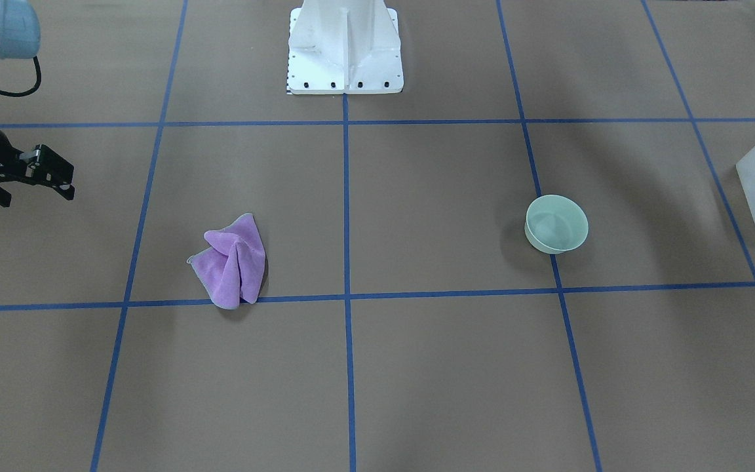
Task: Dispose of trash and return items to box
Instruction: 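Drop the cup into the clear bin while the right arm reaches in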
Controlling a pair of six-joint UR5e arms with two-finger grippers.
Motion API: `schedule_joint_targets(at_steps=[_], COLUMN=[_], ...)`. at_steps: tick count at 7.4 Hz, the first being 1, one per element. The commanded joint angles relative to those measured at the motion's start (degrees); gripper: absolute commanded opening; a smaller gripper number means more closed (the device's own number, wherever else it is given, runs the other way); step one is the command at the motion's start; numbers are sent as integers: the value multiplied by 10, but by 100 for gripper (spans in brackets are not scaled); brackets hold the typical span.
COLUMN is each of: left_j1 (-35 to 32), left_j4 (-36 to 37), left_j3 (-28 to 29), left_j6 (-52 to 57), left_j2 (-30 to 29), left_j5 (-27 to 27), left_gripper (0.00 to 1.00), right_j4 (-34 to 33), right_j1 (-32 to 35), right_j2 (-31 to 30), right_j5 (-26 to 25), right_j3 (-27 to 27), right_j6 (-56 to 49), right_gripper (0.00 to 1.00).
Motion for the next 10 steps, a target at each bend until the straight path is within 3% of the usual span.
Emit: schedule_joint_targets(at_steps=[1,10], left_j1=[0,0], left_j4=[-1,0], left_j3=[1,27], left_j6=[2,46], left_j2=[5,5], left_j5=[-8,-3], left_gripper=[0,0], right_j4=[0,0], right_j1=[-2,-7], right_j2=[0,7], right_j5=[0,0], right_j3=[1,3], right_j6=[3,9], right_gripper=[100,100])
